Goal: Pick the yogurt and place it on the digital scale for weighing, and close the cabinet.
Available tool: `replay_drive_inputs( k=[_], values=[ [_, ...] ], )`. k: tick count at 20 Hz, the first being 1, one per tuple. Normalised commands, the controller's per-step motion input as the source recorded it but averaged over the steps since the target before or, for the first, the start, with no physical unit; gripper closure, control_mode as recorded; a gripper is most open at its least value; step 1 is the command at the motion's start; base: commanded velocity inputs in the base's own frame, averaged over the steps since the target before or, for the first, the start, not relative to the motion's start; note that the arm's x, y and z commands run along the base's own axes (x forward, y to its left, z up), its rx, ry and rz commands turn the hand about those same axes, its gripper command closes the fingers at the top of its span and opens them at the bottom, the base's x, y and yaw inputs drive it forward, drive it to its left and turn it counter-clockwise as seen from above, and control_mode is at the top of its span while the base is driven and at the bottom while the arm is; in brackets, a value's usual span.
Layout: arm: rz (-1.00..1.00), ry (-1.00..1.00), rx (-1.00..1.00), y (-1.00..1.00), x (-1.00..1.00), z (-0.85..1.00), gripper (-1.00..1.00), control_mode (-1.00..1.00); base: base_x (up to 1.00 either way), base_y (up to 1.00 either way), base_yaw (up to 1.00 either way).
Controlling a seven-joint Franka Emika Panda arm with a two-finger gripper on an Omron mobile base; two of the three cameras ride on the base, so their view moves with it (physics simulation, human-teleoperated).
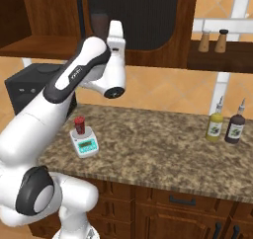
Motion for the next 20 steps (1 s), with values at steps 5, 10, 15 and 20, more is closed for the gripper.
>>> replay_drive_inputs(
  k=[5,10,15,20],
  values=[
    [0.00,-0.08,0.00,-0.15,-0.97,0.07,-1.00,-1.00,0.00,0.00,0.00],
    [0.09,-0.01,-0.06,-0.14,-1.00,0.79,-1.00,-1.00,0.00,0.00,0.00],
    [0.04,0.16,0.06,0.11,-1.00,0.33,-1.00,-1.00,0.00,0.00,0.00],
    [0.00,0.01,0.14,0.58,-1.00,0.00,-1.00,-1.00,0.00,0.00,0.00]
  ],
)
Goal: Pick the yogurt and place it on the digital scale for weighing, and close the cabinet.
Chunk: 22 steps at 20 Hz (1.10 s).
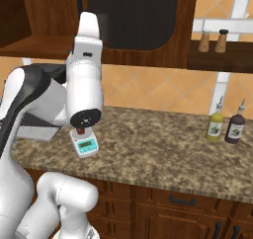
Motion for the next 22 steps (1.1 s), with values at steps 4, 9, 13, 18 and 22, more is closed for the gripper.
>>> replay_drive_inputs(
  k=[4,9,13,18,22],
  values=[
    [0.00,0.00,0.16,0.76,-1.00,-0.06,-1.00,-1.00,0.00,0.00,0.00],
    [0.01,0.00,0.10,0.91,-1.00,-0.20,-1.00,-1.00,0.00,0.00,0.00],
    [0.10,-0.02,0.00,0.83,-1.00,-0.15,-1.00,-1.00,0.00,0.00,0.00],
    [0.17,-0.11,-0.23,1.00,-1.00,-0.14,-1.00,-1.00,0.00,0.00,0.00],
    [0.06,-0.17,-0.15,1.00,-0.98,-0.45,-1.00,-1.00,0.00,0.00,0.00]
  ],
)
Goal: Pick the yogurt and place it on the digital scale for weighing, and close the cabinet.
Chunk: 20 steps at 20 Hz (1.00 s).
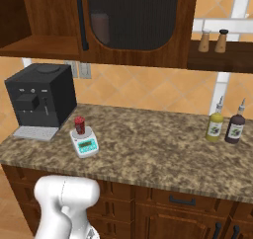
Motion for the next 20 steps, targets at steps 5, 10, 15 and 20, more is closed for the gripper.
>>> replay_drive_inputs(
  k=[5,10,15,20],
  values=[
    [-0.08,-0.35,0.08,1.00,-0.98,-1.00,-1.00,-1.00,0.00,0.00,0.00],
    [-0.09,-0.30,0.24,1.00,-0.98,-1.00,-1.00,-1.00,0.00,0.00,0.00],
    [-0.16,-0.41,0.25,1.00,-0.39,-0.98,-1.00,-1.00,0.00,0.00,0.00],
    [-0.22,-0.32,0.16,1.00,0.05,-0.76,-1.00,-1.00,0.00,0.00,0.00]
  ],
)
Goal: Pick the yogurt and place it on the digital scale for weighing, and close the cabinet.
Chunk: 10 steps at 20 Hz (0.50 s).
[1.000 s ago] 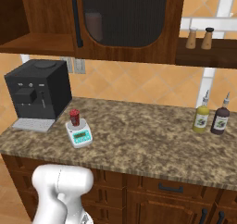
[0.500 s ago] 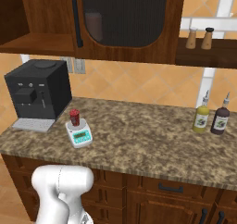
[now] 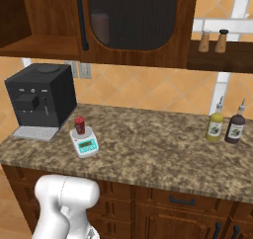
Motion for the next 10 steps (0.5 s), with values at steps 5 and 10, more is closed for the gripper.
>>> replay_drive_inputs(
  k=[5,10],
  values=[
    [-0.22,-0.12,0.01,1.00,0.71,-0.06,-1.00,-1.00,0.00,0.00,0.00],
    [-0.12,-0.01,0.01,1.00,1.00,0.09,-1.00,-1.00,0.00,0.00,0.00]
  ],
)
